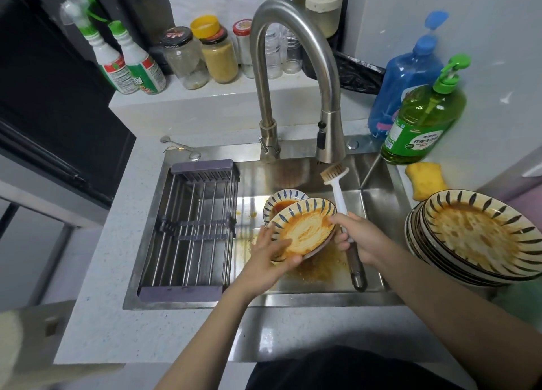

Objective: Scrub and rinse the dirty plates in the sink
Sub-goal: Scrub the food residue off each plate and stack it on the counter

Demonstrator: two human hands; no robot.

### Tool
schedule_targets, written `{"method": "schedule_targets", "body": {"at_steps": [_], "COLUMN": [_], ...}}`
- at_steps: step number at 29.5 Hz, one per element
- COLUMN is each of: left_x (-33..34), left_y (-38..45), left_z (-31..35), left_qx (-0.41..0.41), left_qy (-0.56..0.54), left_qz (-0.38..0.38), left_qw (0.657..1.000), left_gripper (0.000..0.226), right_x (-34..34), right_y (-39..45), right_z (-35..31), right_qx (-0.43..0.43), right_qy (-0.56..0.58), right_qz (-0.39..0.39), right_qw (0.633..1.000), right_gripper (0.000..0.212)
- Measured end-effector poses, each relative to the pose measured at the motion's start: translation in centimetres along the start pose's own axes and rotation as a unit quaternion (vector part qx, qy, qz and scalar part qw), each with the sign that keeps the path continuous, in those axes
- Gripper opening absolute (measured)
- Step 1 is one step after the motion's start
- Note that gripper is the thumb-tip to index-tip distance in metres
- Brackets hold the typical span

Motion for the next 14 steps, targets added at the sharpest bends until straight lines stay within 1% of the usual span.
{"method": "schedule_targets", "body": {"at_steps": [1,2,3,5,7,9,10,11,12,14], "left_x": [0.7,1.3,1.8,2.1,1.6,0.5,0.0,-0.4,-0.8,-1.2], "left_y": [0.1,0.5,0.9,1.8,2.4,2.6,2.6,2.7,2.7,2.6], "left_z": [0.3,0.8,1.1,1.8,2.4,2.3,2.0,1.5,0.8,-0.5], "left_qx": [0.021,0.042,0.061,0.088,0.101,0.076,0.046,0.014,-0.019,-0.077], "left_qy": [0.055,0.11,0.156,0.224,0.232,0.182,0.14,0.084,0.015,-0.124], "left_qz": [-0.03,-0.05,-0.058,-0.04,-0.001,0.036,0.043,0.05,0.062,0.086], "left_qw": [0.998,0.992,0.984,0.97,0.967,0.98,0.988,0.995,0.998,0.986], "left_gripper": [0.09,0.091,0.085,0.064,0.051,0.032,0.022,0.018,0.023,0.038], "right_x": [0.1,0.4,0.6,1.1,1.5,1.6,1.3,0.9,0.4,0.0], "right_y": [0.1,0.2,0.2,0.0,-0.6,-1.3,-1.6,-2.0,-2.6,-4.0], "right_z": [0.0,0.0,0.1,0.3,0.2,-0.2,-0.5,-0.9,-1.4,-2.6], "right_qx": [0.004,0.01,0.017,0.026,0.023,0.002,-0.016,-0.043,-0.081,-0.184], "right_qy": [0.003,0.007,0.01,0.019,0.014,-0.041,-0.096,-0.168,-0.254,-0.414], "right_qz": [0.004,0.007,0.01,0.012,0.008,0.017,0.034,0.061,0.095,0.148], "right_qw": [1.0,1.0,1.0,0.999,1.0,0.999,0.995,0.983,0.959,0.879], "right_gripper": [0.009,0.01,0.011,0.014,0.021,0.028,0.03,0.032,0.036,0.038]}}
Point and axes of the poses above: each hand's wrist, its own y-axis towards the middle knuckle, its own x-axis out of the palm, z = x × y, the point moved 7 cm from there along y, towards the middle knuckle, and after that the axes turned 7 degrees about x, right-handed, at the moved point
